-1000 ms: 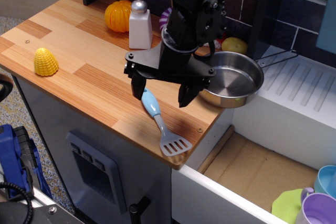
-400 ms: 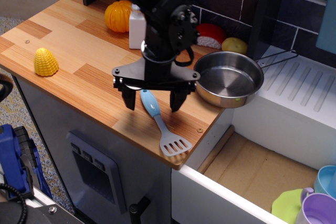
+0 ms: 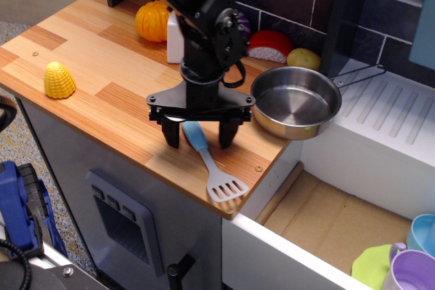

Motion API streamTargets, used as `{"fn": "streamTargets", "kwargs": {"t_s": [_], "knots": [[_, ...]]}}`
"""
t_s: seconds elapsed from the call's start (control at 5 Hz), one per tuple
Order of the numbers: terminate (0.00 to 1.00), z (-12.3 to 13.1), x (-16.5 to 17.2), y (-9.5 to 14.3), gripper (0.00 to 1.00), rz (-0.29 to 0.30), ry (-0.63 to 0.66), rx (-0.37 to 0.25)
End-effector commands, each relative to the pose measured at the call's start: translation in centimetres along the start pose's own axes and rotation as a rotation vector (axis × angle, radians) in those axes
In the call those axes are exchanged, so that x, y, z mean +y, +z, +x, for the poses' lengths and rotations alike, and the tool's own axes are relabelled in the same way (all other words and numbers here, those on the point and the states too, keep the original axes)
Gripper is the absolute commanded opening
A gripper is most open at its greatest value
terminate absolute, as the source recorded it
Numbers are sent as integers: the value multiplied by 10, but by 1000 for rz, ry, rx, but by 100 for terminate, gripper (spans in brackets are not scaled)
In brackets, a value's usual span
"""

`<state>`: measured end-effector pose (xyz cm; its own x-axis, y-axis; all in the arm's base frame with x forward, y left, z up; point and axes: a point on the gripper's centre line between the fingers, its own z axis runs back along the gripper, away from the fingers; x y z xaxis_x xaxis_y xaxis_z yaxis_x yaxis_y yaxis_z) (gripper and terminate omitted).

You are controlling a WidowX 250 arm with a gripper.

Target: Put spatula in pan

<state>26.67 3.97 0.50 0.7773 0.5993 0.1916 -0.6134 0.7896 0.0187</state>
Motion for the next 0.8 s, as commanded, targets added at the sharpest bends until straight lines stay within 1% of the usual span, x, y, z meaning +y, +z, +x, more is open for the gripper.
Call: {"fn": "streamTargets", "kwargs": {"t_s": [0.0,0.2,0.4,0.6], "knots": [[0,4,-2,-1,0,-17,19,-19],[0,-3,-4,7,0,-2,-1,-65],[0,-3,-12,27,0,7,-87,-205],[0,5,-19,53,0,-44,-261,-191]]}}
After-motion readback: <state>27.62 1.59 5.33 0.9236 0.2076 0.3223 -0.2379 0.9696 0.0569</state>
